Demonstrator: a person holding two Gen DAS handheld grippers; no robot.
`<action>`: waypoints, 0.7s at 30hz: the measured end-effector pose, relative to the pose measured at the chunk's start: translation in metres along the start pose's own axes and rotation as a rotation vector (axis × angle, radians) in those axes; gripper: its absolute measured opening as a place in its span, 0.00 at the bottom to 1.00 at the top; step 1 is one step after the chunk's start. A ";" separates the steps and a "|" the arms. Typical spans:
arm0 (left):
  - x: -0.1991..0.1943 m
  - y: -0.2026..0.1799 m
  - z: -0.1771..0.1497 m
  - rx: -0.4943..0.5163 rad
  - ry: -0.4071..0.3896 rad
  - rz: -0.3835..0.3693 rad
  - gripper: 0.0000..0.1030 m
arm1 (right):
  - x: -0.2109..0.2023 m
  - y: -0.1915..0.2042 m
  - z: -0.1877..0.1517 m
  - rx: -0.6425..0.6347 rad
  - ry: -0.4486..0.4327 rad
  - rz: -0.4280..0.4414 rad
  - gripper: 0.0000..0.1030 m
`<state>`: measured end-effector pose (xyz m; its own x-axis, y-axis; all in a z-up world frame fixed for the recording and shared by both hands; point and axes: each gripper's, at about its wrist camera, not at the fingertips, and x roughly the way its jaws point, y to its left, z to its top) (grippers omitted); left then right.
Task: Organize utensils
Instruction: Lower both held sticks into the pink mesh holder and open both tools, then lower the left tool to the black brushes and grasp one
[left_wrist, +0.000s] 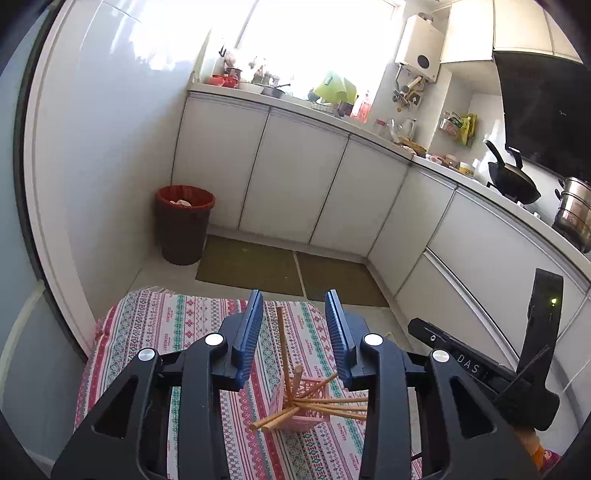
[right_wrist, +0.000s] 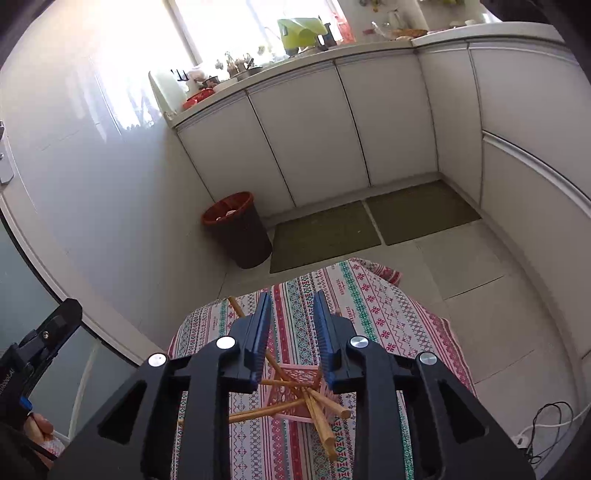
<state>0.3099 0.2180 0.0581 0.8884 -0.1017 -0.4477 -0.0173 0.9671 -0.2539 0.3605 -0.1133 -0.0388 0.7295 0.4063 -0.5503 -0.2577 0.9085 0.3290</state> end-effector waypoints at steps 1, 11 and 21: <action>-0.002 -0.002 -0.002 0.009 0.003 0.000 0.34 | -0.006 0.000 -0.002 -0.005 0.000 -0.010 0.25; -0.008 -0.035 -0.033 0.108 0.101 -0.001 0.64 | -0.058 -0.022 -0.041 0.015 0.020 -0.122 0.67; -0.002 -0.048 -0.090 0.184 0.261 -0.004 0.84 | -0.101 -0.061 -0.100 0.076 0.037 -0.247 0.90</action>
<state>0.2678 0.1504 -0.0061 0.7400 -0.1392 -0.6580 0.0909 0.9901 -0.1072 0.2395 -0.2004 -0.0797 0.7401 0.1779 -0.6485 -0.0255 0.9711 0.2373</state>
